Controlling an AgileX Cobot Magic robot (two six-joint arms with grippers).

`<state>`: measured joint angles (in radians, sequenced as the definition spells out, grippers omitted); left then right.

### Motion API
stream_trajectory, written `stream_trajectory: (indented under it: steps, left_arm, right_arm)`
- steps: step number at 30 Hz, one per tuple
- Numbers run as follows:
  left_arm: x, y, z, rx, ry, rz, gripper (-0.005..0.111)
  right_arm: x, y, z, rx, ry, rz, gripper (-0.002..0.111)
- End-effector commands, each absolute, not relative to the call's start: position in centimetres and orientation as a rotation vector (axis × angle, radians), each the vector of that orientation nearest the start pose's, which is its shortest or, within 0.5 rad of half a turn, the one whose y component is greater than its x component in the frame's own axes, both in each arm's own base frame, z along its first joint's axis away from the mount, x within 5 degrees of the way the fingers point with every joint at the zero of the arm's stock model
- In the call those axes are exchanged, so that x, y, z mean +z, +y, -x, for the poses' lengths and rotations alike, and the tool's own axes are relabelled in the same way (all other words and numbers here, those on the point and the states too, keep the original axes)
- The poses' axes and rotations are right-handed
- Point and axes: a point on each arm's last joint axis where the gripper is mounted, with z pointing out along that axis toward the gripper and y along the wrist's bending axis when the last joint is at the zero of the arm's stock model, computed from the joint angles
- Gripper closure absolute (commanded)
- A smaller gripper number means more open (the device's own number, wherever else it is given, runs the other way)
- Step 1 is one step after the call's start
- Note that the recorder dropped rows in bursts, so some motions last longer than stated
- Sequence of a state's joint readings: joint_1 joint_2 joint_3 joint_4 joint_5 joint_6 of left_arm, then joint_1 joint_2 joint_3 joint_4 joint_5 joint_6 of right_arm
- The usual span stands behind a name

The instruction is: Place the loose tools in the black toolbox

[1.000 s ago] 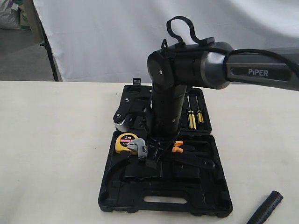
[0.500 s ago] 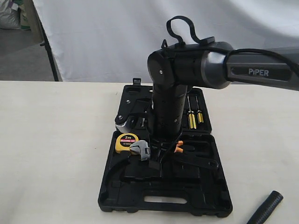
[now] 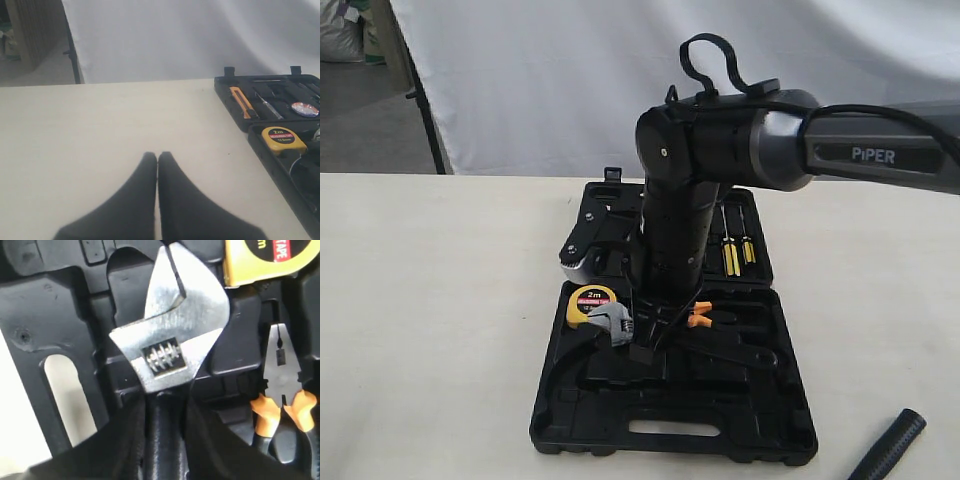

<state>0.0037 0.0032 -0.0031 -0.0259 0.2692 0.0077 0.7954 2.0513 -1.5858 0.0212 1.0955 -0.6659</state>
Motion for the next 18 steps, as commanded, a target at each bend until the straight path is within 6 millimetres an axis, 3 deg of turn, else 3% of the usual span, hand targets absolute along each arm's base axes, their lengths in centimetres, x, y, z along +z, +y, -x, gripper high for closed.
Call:
stream_trajectory:
  steps: [1,18]
  left_arm:
    - [18.87,-0.08,-5.49,-0.029,1.754,0.019,0.106]
    - [18.87,-0.08,-5.49,-0.029,1.754,0.019,0.106]
  right_arm:
    - [19.68,29.83,-28.88,0.078,2.272,2.001,0.109]
    - [19.65,29.66,-28.36,0.116,2.323,2.025,0.109]
